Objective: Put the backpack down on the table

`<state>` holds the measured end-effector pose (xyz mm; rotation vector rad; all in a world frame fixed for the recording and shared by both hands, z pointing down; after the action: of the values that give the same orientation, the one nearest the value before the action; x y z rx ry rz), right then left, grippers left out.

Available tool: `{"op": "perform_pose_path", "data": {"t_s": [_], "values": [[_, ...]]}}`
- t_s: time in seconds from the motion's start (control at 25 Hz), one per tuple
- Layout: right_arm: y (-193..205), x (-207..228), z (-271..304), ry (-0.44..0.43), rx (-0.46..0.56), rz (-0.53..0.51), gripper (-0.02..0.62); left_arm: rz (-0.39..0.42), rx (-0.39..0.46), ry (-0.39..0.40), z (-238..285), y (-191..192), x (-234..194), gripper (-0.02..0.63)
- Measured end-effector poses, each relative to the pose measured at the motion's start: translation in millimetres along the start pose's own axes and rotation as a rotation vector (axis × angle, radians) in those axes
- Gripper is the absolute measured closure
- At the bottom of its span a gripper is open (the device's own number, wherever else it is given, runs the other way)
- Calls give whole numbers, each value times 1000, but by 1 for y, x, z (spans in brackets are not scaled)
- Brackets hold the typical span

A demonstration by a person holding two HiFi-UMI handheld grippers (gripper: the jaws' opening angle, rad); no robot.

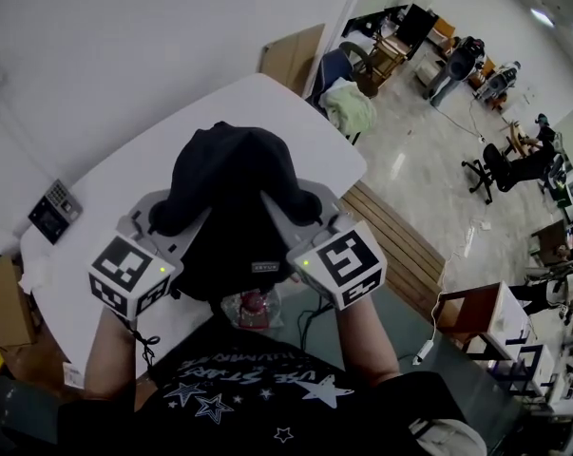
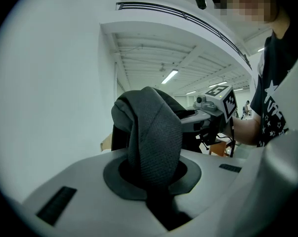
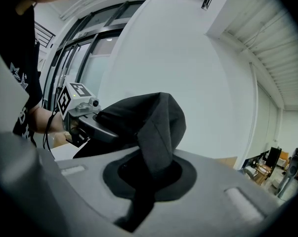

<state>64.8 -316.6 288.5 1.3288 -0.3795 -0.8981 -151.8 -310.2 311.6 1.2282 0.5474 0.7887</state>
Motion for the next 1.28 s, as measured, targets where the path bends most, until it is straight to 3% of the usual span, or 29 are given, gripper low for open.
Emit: {"op": "perform_pose_path", "data": {"t_s": [0.4, 0.68, 0.96, 1.28], "values": [[-6, 31, 61, 7, 67, 17, 577, 62, 24, -71, 17, -4, -63, 551], [6, 27, 114, -25, 54, 28, 577, 18, -2, -108, 14, 23, -103, 551], [10, 28, 136, -31, 35, -7, 577, -27, 23, -124, 17, 38, -120, 549], [30, 33, 135, -34, 76, 45, 575, 5, 89, -113, 28, 54, -119, 549]]}}
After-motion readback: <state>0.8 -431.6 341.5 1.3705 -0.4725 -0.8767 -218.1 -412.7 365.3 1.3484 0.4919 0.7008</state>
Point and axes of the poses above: the fingertips, and each gripper's own axes: z forward along the fingers, x to its right, y out of its underside, the point moved 10 cm from there along -z, backward along the fingers, and after that the axes turned 1 degree about -z, right-handed, at the moved point
